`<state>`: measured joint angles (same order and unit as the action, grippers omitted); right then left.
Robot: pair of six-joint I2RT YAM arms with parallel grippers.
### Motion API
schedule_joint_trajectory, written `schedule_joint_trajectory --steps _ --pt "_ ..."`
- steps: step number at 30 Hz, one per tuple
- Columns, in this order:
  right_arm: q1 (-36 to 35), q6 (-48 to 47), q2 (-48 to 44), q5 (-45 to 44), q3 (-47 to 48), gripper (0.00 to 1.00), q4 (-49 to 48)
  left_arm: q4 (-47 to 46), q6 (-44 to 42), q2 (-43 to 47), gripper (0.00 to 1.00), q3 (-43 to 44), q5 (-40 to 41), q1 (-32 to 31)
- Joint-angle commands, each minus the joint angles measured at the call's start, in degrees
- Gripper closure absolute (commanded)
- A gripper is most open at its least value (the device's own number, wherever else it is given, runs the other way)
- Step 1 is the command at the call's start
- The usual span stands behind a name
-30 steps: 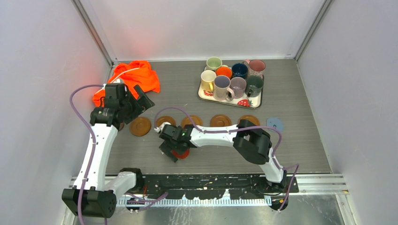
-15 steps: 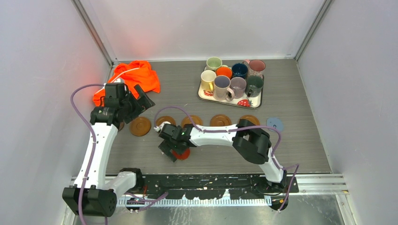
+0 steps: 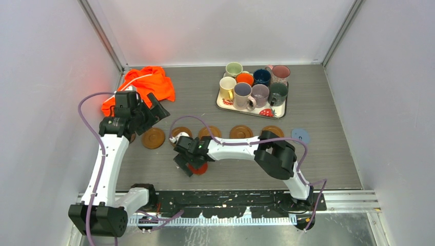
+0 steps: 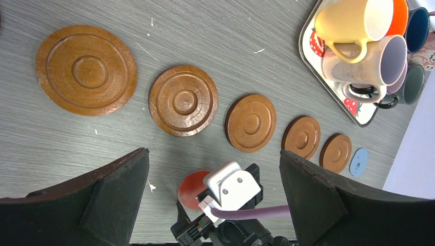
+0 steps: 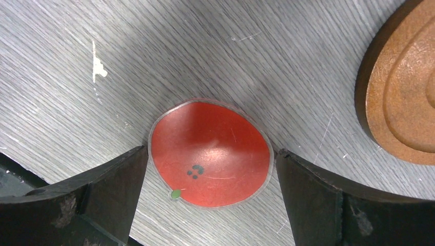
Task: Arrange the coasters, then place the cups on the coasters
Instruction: Move the coaster to the center of the board.
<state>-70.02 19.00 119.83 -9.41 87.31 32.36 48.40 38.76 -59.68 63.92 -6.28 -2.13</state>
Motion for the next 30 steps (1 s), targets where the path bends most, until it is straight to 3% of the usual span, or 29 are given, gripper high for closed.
schedule_joint_trajectory --steps 1,22,30 --pt "0.17 2.7 -1.48 -1.28 -1.89 0.0 2.46 -2.18 -0.44 0.77 0.0 -0.51 -1.32 0.37" --pt "0.29 8.71 -6.19 -7.02 -8.65 0.09 2.93 -3.32 0.26 0.56 0.0 -1.72 -2.95 0.37" --pt "3.57 15.17 -10.78 -11.85 -15.14 0.09 5.35 -3.98 0.44 0.44 0.0 -2.08 -3.84 0.37"
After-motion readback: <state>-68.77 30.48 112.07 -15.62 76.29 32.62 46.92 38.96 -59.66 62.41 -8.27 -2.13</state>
